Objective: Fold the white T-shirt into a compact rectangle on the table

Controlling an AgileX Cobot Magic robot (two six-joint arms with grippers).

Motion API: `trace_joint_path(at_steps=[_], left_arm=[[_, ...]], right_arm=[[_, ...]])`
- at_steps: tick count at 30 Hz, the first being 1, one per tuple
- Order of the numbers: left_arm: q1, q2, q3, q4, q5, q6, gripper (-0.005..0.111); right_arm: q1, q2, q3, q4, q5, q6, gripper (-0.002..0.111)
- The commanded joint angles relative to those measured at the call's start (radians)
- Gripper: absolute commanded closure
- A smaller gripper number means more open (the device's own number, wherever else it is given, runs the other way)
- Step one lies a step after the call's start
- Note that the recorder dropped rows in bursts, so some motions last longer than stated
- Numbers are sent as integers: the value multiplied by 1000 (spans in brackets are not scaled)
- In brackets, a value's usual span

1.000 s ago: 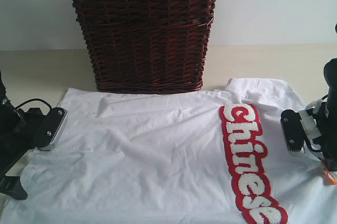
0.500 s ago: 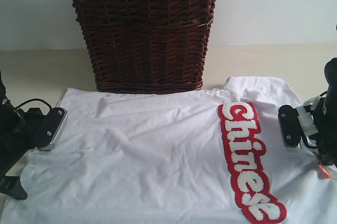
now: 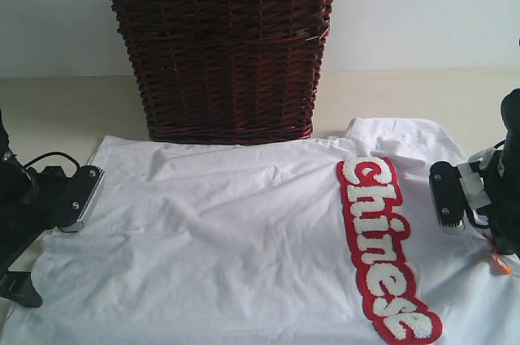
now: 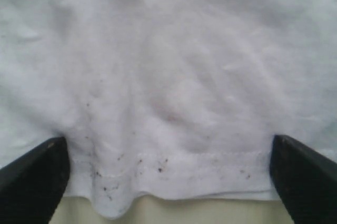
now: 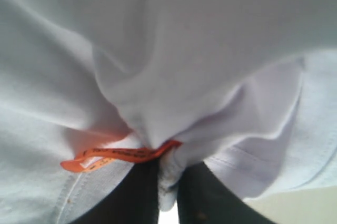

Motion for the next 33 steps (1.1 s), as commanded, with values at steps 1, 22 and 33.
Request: trace_joint_path(at_steps=[1, 22, 33], left_arm=[[-2, 39, 16, 4, -54, -4, 1], [-2, 41, 16, 4, -79, -4, 1], [-2, 104, 16, -20, -99, -12, 1]], right_arm=[[-5, 11, 1, 47, -46, 1, 108], [-5, 11, 1, 79, -57, -3, 108], [-5, 11, 1, 79, -57, -3, 108]])
